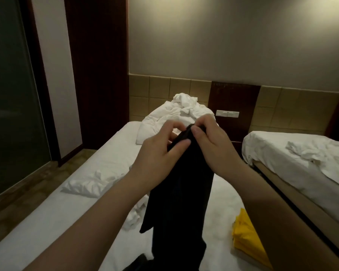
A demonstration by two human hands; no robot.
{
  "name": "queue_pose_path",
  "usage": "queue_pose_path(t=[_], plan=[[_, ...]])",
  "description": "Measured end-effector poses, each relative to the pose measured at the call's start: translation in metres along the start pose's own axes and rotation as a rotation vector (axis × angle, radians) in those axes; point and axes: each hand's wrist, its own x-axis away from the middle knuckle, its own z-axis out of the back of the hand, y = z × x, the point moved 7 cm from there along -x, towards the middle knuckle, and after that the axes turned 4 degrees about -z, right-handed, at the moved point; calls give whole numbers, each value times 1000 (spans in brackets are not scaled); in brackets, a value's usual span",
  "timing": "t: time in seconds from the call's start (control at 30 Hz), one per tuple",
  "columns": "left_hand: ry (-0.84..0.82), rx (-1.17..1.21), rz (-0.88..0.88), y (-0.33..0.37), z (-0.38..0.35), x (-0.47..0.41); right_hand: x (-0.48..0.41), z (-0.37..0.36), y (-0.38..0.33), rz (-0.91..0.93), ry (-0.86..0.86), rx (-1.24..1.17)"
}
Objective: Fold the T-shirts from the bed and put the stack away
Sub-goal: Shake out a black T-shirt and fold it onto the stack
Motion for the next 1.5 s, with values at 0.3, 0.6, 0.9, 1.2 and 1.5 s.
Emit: queue_pose_path(t=[0.3,0.6,0.9,1.2,1.5], plan=[[20,130,132,0,37,-41,-58,38,-44,117,-100,252],[40,-321,-100,19,47,-52,-71,51,-68,190,-65,450],[-69,-127,7,5,26,-31,-68,56,-69,204,-42,464],[-206,210,185,-31,-9,-29,-57,65,-69,180,-94,409],[-294,459,182,-14,-36,-35,-48,65,-49,132,-153,386]])
